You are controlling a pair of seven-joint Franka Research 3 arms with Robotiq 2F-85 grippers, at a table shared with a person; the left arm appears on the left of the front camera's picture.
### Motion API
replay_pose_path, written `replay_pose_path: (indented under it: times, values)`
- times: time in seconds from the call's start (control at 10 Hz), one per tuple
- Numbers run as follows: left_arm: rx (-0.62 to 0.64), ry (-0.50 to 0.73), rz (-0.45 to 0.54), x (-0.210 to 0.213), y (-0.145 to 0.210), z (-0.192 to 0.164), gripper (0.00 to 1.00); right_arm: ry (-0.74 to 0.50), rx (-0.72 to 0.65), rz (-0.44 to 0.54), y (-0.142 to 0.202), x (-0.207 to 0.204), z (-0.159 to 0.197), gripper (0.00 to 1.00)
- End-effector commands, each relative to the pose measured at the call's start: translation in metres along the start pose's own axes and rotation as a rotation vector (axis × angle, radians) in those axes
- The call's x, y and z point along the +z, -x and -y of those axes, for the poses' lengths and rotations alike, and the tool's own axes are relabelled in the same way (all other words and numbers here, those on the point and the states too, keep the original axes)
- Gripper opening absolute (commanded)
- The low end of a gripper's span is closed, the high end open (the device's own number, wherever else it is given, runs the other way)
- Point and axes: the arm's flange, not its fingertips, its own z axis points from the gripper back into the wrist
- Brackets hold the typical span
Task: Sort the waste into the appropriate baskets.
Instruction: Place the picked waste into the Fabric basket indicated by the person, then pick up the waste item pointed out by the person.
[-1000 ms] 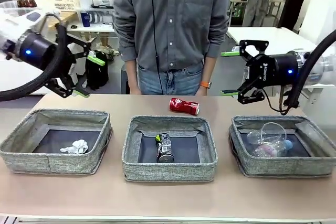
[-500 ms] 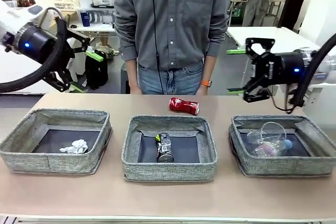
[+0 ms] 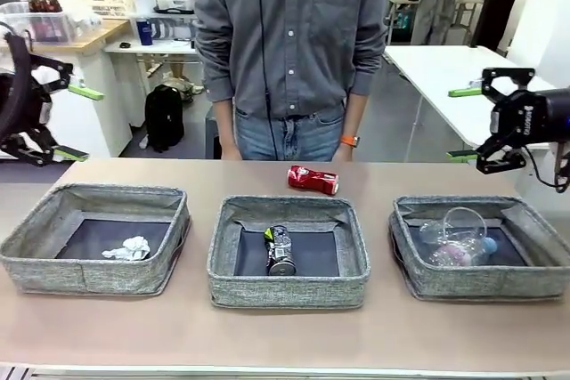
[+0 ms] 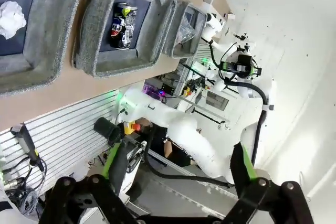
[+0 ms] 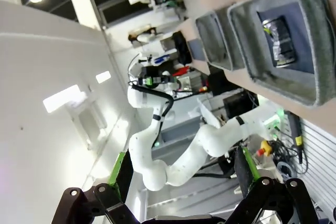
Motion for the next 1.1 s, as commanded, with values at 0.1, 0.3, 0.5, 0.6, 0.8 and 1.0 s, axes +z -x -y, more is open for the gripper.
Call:
replay_pose_path:
  times: [0.1,0.3,0.5,0.6,0.8,1.0]
  values:
    - [-0.038,-0.01,0.027,-0.0057,-0.007,0.0205,1.0,-0.003,-0.005,-0.014,0.0039,-0.0034,0.0004,1.0]
    - [-0.038,-0.01,0.027,-0.0057,-0.007,0.0205,1.0,-0.003,-0.005,-0.014,0.0039,-0.0034,0.0004,1.0]
    - [-0.038,-0.01,0.027,-0.0057,-0.007,0.0205,1.0,-0.003,-0.005,-0.014,0.0039,-0.0034,0.0004,1.0]
    - [-0.038,-0.01,0.027,-0.0057,-0.007,0.0205,1.0,-0.003,-0.005,-0.014,0.0039,-0.0034,0.0004,1.0]
    - [-0.038,-0.01,0.027,-0.0057,-0.007,0.0205,1.0,-0.003,-0.005,-0.014,0.0039,-0.0034,0.0004,1.0]
    - [-0.038,-0.01,0.027,-0.0057,-0.007,0.0205,1.0,-0.003,-0.005,-0.014,0.0039,-0.0034,0.0004,1.0]
